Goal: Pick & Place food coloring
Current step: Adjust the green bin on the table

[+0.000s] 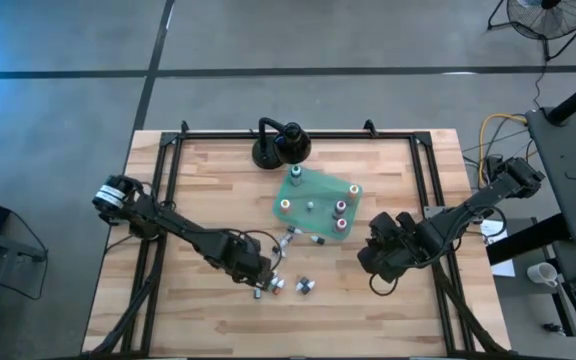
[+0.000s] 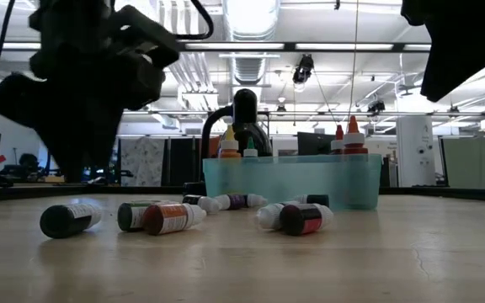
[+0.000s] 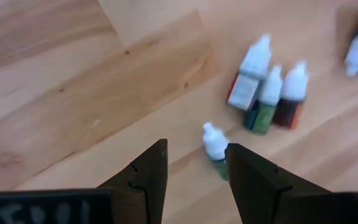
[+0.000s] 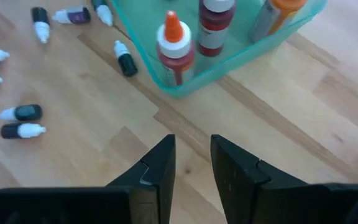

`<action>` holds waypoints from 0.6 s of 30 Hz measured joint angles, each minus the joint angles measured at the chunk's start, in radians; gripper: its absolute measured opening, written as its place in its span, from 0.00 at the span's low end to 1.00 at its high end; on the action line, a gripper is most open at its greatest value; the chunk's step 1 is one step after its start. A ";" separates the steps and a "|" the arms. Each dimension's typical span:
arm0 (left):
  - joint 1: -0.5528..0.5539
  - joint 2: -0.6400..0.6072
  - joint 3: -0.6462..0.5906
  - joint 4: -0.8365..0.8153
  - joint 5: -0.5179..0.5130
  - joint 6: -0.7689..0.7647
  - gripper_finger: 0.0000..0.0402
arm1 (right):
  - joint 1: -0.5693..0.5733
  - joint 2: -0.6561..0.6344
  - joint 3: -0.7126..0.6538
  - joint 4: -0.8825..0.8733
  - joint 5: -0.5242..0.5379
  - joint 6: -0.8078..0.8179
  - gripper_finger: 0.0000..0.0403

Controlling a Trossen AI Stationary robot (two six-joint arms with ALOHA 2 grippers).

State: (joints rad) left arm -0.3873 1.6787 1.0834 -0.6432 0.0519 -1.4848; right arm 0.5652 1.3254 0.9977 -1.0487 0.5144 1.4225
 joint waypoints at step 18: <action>-0.010 -0.015 -0.163 0.021 0.034 0.339 0.33 | 0.000 0.016 -0.025 0.415 -0.122 -0.204 0.23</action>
State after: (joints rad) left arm -0.3977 1.6639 0.9205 -0.6222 0.0856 -1.1460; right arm 0.5652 1.3415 0.9724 -0.6333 0.3922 1.2182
